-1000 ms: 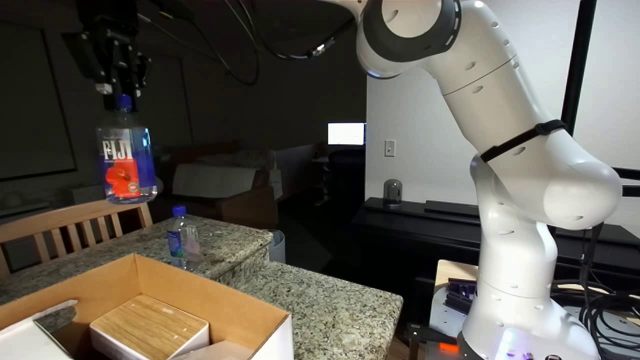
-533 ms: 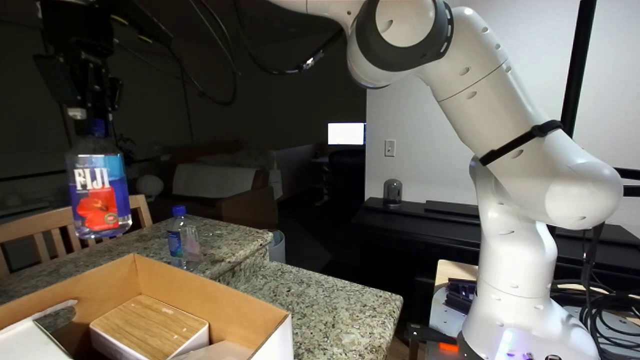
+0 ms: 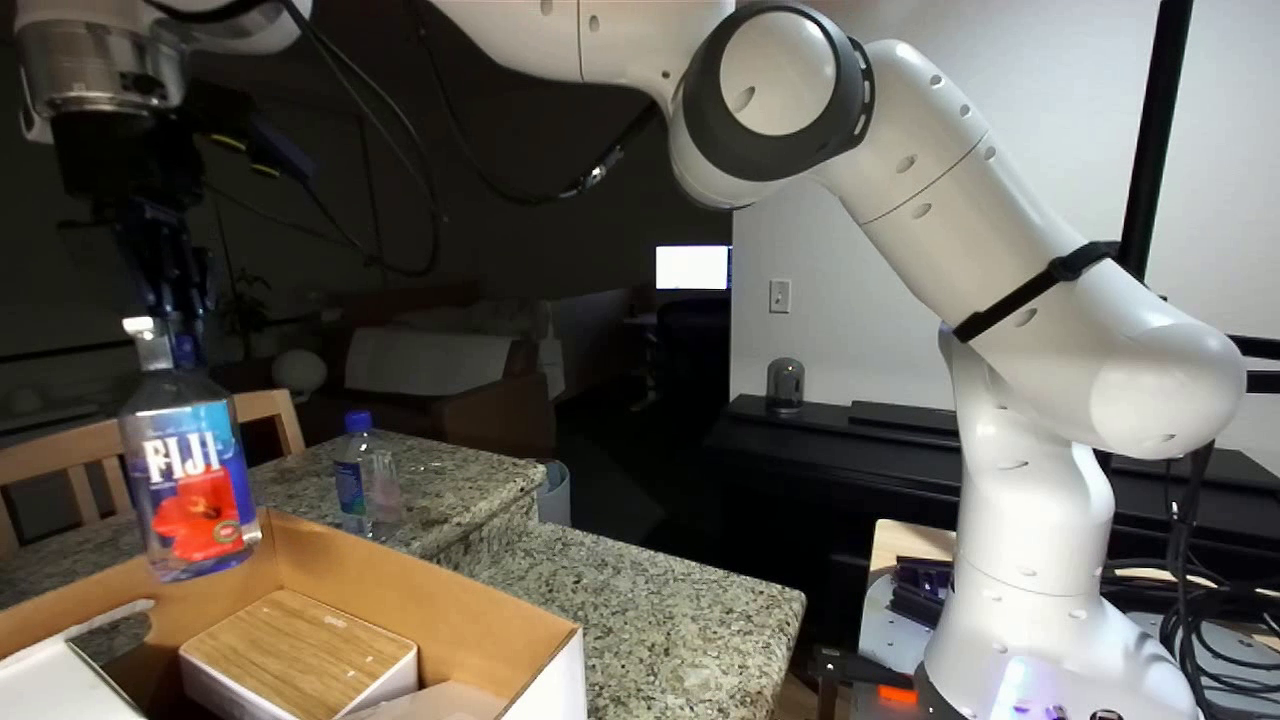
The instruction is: Put the water bottles on the counter in the box
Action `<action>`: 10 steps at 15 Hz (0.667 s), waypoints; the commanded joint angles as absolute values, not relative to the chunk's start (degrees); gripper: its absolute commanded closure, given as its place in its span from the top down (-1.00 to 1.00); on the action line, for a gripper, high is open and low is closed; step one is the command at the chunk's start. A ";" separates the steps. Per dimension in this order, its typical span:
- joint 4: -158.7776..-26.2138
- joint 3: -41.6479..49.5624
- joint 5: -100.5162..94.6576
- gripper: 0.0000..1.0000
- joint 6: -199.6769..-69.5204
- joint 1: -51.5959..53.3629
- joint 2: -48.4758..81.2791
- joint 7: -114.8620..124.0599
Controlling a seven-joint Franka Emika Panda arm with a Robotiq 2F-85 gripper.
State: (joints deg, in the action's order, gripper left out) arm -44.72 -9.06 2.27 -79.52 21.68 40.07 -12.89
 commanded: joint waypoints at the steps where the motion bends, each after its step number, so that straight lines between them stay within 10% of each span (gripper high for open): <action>1: -47.27 -10.39 4.17 -0.70 -79.22 20.21 39.78 -16.77; 10: -53.23 -9.96 3.96 -0.70 -80.14 19.33 39.76 -19.70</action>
